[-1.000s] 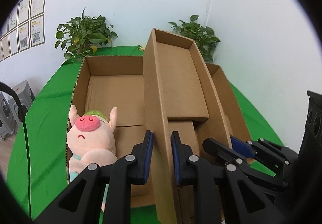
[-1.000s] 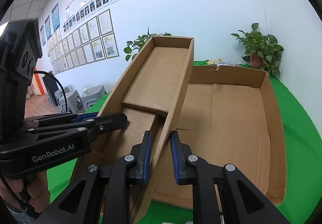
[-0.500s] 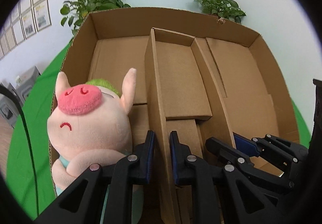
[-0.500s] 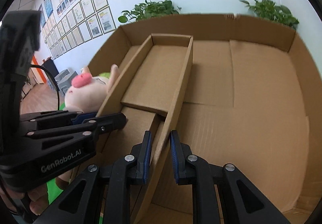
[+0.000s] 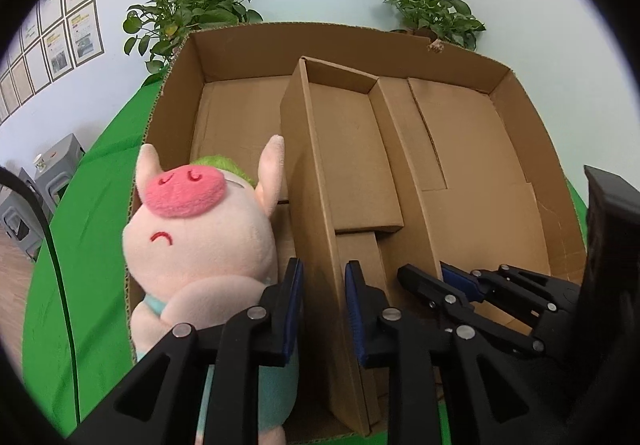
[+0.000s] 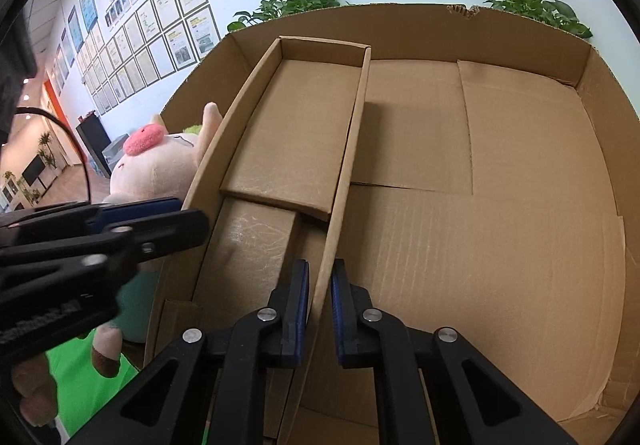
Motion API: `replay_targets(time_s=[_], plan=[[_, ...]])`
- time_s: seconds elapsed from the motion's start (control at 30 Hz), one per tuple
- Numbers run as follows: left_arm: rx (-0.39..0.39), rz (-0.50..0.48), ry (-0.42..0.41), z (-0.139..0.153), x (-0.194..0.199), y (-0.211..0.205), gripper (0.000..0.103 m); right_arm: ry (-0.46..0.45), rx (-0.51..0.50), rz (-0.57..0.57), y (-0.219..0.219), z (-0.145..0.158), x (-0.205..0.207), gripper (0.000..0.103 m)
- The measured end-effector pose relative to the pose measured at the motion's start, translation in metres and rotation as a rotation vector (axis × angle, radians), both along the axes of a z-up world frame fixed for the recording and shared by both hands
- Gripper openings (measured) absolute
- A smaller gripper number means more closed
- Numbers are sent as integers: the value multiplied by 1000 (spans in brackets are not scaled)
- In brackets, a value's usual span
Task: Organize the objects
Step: 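Carry the long cardboard box into the tray beside the plush pig, then release the long box in the tray and withdraw both tools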
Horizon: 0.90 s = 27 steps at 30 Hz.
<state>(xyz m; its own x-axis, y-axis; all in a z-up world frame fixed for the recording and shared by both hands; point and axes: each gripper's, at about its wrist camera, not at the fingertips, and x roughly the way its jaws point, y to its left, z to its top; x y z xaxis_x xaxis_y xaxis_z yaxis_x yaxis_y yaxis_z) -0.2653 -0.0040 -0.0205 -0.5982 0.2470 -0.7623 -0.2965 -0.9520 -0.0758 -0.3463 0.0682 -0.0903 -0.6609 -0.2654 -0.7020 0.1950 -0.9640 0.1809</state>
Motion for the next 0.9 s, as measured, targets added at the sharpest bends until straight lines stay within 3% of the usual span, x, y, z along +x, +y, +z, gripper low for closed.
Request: replay_targets(time_s=[0.3,0.63,0.77,0.8,0.83,0.87,0.9], plan=[[2,13,52,14,22,-17,22,-9,62,-19,-21,2,-10,9],[28,100,111,27,38,-47,23,2,108,14,-34,4,-1,15],[65,100,138,29,50,-48,36,62,67,-39,-38,19,7,16],[77,98,152,31,54,-48,41,89,65,-46,-38,25,15,23],[83,109,173,34,58,-49,54,109,65,-49,-38,30,23,28],[99,115,201,37,64,-48,65,131,64,-49,-38,35,32,43],[116,116,232,40,70,-48,68,153,59,-43,-37,40,45,57]])
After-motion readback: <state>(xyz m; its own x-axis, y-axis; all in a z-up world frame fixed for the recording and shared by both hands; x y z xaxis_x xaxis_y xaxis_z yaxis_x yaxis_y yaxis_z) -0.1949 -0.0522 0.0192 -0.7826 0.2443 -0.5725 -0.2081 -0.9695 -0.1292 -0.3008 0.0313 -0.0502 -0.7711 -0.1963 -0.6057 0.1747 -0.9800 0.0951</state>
